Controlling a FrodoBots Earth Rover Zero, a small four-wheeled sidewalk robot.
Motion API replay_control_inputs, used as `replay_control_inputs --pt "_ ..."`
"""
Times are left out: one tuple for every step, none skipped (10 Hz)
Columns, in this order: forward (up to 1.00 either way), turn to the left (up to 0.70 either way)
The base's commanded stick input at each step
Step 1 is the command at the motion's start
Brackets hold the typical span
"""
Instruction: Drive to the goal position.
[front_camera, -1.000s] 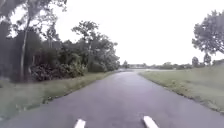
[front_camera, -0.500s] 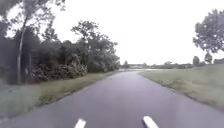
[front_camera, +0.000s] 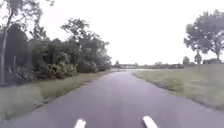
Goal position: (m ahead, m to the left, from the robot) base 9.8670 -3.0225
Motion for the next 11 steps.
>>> replay_control_inputs --pt "0.7 0.0" --pt "0.7 0.0" --pt "0.7 0.0" --pt "0.7 0.0" --pt "0.7 0.0" --pt "0.7 0.0" --pt "0.7 0.0" --pt "0.7 0.0" --pt "0.7 0.0" --pt "0.7 0.0" --pt "0.7 0.0"
